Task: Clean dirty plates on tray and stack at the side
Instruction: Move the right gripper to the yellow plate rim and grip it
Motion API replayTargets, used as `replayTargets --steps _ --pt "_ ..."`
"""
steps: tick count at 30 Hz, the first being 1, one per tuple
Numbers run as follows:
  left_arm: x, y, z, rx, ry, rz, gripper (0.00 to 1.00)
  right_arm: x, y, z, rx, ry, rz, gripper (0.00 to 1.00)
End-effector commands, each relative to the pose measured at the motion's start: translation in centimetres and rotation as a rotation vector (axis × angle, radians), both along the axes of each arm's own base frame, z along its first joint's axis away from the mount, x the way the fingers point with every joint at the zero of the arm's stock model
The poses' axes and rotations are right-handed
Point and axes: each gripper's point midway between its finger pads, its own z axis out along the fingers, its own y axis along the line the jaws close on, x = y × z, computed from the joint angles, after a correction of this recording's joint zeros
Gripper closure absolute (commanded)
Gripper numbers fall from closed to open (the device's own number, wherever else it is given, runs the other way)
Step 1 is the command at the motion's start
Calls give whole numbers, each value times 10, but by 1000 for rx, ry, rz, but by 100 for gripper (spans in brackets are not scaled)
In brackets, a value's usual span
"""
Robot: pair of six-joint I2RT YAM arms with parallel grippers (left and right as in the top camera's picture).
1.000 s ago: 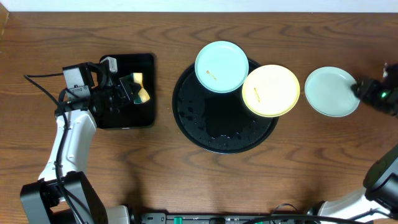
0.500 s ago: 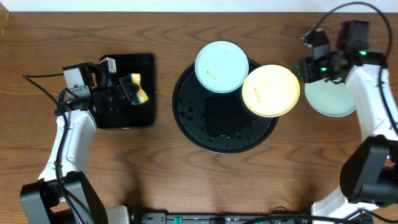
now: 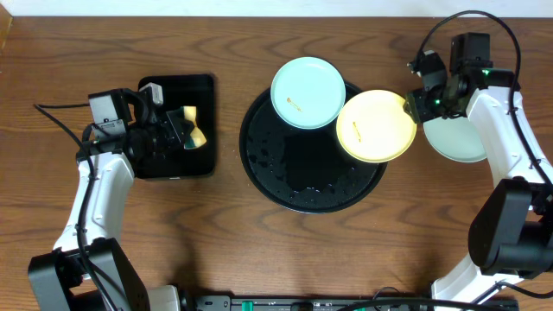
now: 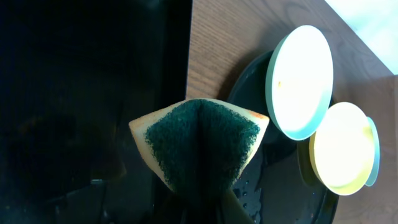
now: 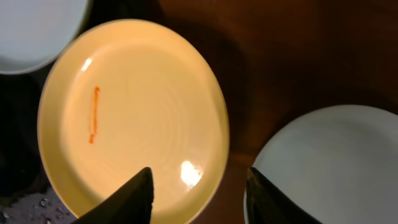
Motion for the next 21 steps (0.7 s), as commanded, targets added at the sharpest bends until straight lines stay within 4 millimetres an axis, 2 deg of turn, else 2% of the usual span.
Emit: replayTargets --steps 1,6,12,19,21 --pt "-1 1 0 27 -15 -21 92 -5 -5 -13 -26 36 -5 57" --pt "-2 1 -1 35 -18 -32 92 -7 -14 -18 -76 49 -23 59" --pt "-1 1 -1 35 -19 -32 92 -14 -8 -39 -23 91 -19 59" --pt "-2 1 -1 35 -18 -32 92 -28 -6 -73 -17 164 -17 62" --pt "-2 1 -1 35 -18 -32 92 -28 -6 -77 -16 169 -17 62"
